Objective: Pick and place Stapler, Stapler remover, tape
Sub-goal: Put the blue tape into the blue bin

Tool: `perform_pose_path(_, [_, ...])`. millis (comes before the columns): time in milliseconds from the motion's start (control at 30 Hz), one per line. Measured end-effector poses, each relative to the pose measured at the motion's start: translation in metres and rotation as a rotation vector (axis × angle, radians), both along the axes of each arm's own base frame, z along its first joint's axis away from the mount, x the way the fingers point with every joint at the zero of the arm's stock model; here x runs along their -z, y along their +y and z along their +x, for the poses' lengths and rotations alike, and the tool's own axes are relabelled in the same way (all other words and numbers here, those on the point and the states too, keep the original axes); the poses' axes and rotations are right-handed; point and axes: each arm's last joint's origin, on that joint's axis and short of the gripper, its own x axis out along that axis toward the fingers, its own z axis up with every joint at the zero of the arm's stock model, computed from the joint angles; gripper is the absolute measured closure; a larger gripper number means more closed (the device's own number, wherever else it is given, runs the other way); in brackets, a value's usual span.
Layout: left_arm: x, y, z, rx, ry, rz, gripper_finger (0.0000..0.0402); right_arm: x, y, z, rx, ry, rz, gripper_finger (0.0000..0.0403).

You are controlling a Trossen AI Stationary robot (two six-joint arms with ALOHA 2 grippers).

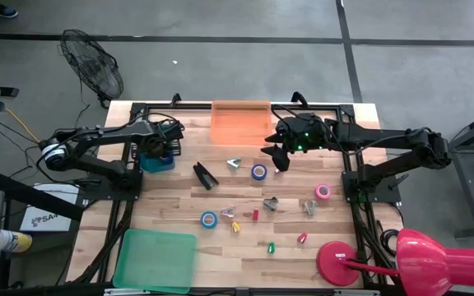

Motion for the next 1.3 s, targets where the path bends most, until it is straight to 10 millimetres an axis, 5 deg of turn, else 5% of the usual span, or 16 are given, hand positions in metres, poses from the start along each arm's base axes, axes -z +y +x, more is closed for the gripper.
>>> perform_pose_path(300, [-0.026, 0.003, 0.003, 0.098, -0.052, 0.091, 0.0239, 0.008, -0.001, -0.003, 0.111, 0.069, 0.09, 0.0196])
perform_pose_path(767, [-0.084, -0.007, -0.012, 0.357, -0.268, 0.338, 0.0238, 0.067, 0.002, 0.025, 0.307, 0.313, 0.325, 0.0197])
perform_pose_path(1300, [-0.099, -0.015, -0.021, 0.491, -0.35, 0.412, 0.0238, 0.141, -0.004, 0.056, 0.307, 0.547, 0.286, 0.0197])
